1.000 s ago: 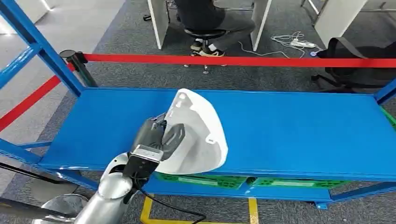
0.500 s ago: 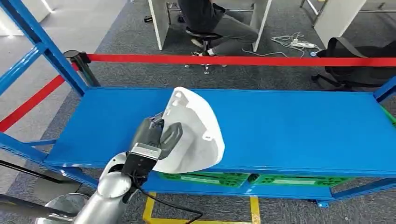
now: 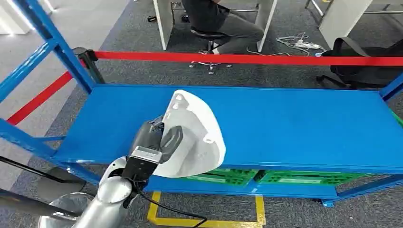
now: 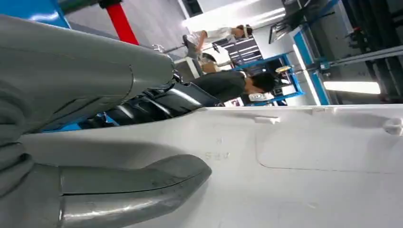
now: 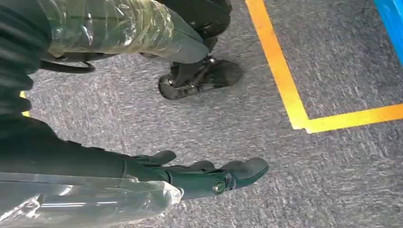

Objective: Take the parts from the cabinet and place them on the table.

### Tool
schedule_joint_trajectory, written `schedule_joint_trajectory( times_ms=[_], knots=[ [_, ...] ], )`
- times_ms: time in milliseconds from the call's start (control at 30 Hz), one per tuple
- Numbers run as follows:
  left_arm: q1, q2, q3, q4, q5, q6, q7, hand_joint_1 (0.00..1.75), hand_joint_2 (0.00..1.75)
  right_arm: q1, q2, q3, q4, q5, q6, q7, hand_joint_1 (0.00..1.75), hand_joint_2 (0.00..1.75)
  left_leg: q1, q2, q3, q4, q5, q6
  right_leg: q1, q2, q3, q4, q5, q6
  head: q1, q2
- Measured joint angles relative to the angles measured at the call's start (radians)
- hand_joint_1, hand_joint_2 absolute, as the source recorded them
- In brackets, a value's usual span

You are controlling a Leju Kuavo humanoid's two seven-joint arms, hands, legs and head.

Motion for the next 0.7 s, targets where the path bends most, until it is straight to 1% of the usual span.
schedule_joint_trajectory(
  times_ms=[33,67,100,133,167,200,233,267,300,333,367,400,533,567,600,633,667,700],
  knots=[
    [0.000,-0.002,0.000,0.000,-0.001,0.000,0.000,1.75,1.75,0.000,0.000,0.000,0.000,0.000,0.000,0.000,0.00,1.75,0.009,0.003,0.000,-0.012,0.009,0.013,-0.004,0.001,-0.010,0.006,-0.009,0.004,-0.002,0.000],
    [-0.001,-0.002,0.000,0.000,-0.001,0.000,0.001,1.75,1.75,0.001,0.000,0.000,0.000,0.000,0.000,0.000,0.00,1.75,0.005,0.004,-0.003,-0.012,0.014,0.020,-0.002,0.002,-0.023,0.029,-0.037,0.005,0.002,0.000],
    [-0.001,-0.002,0.000,0.000,-0.002,0.000,0.001,1.75,1.75,0.001,0.000,0.000,0.000,0.000,0.000,0.001,0.00,1.75,0.004,0.004,-0.010,-0.012,0.018,0.026,-0.002,0.002,-0.052,0.100,-0.085,0.005,0.006,0.000],
    [0.001,-0.002,0.000,0.000,-0.003,0.000,0.004,1.75,1.75,0.001,0.000,0.000,0.000,0.000,0.001,0.001,0.00,1.75,0.000,0.005,-0.017,-0.011,0.023,0.031,-0.002,0.002,-0.089,0.189,-0.130,0.006,0.010,0.000],
    [0.002,-0.002,0.000,0.000,-0.005,0.000,0.007,1.75,1.75,0.002,0.000,0.000,0.000,0.000,0.002,0.001,0.00,1.75,-0.004,0.006,-0.025,-0.011,0.029,0.034,-0.002,0.002,-0.122,0.273,-0.167,0.006,0.009,0.000],
    [0.003,-0.001,0.000,0.000,-0.005,0.000,0.008,1.75,1.75,0.003,0.000,0.000,0.000,0.000,0.003,0.001,0.00,1.75,-0.008,0.006,-0.032,-0.010,0.033,0.036,-0.001,0.002,-0.137,0.318,-0.179,0.006,0.010,0.000],
    [0.004,-0.001,0.000,0.000,-0.006,0.000,0.010,1.75,1.75,0.004,0.000,0.000,0.000,0.000,0.003,0.002,0.00,1.75,-0.012,0.006,-0.037,-0.010,0.038,0.037,-0.001,0.002,-0.125,0.309,-0.168,0.003,0.009,0.000],
    [0.004,-0.001,0.000,0.000,-0.008,0.000,0.010,1.75,1.75,0.005,0.000,0.000,0.000,0.000,0.004,0.002,0.00,1.75,-0.015,0.005,-0.041,-0.010,0.042,0.036,0.001,0.002,-0.088,0.254,-0.136,-0.002,0.009,0.000],
    [0.005,-0.001,0.000,0.000,-0.008,0.000,0.010,1.75,1.75,0.005,0.000,0.000,0.000,0.000,0.004,0.002,0.00,1.75,-0.018,0.004,-0.042,-0.010,0.045,0.036,0.002,0.002,-0.036,0.168,-0.097,-0.008,0.009,0.000],
    [0.005,-0.001,0.000,0.000,-0.008,0.000,0.010,1.75,1.75,0.003,0.000,0.000,0.000,0.000,0.004,0.002,0.00,1.75,-0.020,0.004,-0.042,-0.010,0.047,0.034,0.006,0.002,0.025,0.067,-0.060,-0.017,0.009,0.000],
    [0.005,-0.001,0.000,0.000,-0.008,0.000,0.010,1.75,1.75,0.000,-0.002,0.000,0.000,0.001,0.004,0.002,0.00,1.75,-0.020,0.005,-0.043,-0.009,0.049,0.029,0.009,0.003,0.056,0.005,-0.068,-0.025,0.008,0.000],
    [0.004,-0.001,0.001,0.000,-0.008,0.000,0.010,1.75,1.75,-0.001,-0.002,0.000,0.000,0.001,0.004,0.002,0.00,1.75,-0.028,0.005,-0.048,-0.004,0.051,0.026,0.010,0.003,0.068,-0.012,-0.067,-0.024,0.008,0.000],
    [0.004,-0.001,0.000,0.000,-0.008,0.000,0.010,1.75,1.75,-0.001,-0.002,0.000,0.000,0.001,0.004,0.001,0.00,1.75,-0.027,0.005,-0.050,-0.003,0.052,0.026,0.010,0.004,0.071,-0.014,-0.066,-0.023,0.008,0.000],
    [0.004,-0.001,0.000,0.000,-0.009,0.000,0.010,1.75,1.75,0.001,-0.002,0.000,0.000,0.001,0.004,0.002,0.00,1.75,-0.023,0.006,-0.057,-0.002,0.061,0.016,0.014,0.006,0.062,-0.007,-0.060,-0.026,0.008,0.000],
    [0.004,0.001,0.001,0.000,-0.010,0.000,0.010,1.75,1.75,0.004,0.001,0.000,0.000,0.001,0.004,0.002,0.00,1.75,-0.023,0.003,-0.071,0.023,0.032,-0.005,0.004,0.000,0.052,-0.015,-0.038,-0.042,0.006,0.000],
    [0.004,0.001,0.001,0.000,-0.010,0.000,0.010,1.75,1.75,0.002,0.001,0.000,0.000,0.001,0.004,0.002,0.00,1.75,-0.018,0.004,-0.090,0.075,-0.015,-0.012,0.004,-0.001,0.046,-0.015,-0.033,-0.047,-0.005,0.000],
    [0.005,0.002,0.001,0.000,-0.011,0.000,0.010,1.75,1.75,0.002,0.001,0.000,0.000,0.001,0.006,0.002,0.00,1.75,-0.011,0.004,-0.117,0.153,-0.065,-0.020,0.005,-0.001,0.038,-0.014,-0.028,-0.049,-0.005,0.000],
    [0.006,0.003,0.001,0.000,-0.011,0.000,0.010,1.75,1.75,0.002,0.001,0.000,0.000,0.001,0.006,0.002,0.00,1.75,-0.008,0.004,-0.144,0.232,-0.105,-0.025,0.005,-0.002,0.030,-0.013,-0.023,-0.049,-0.004,0.000]
  ],
)
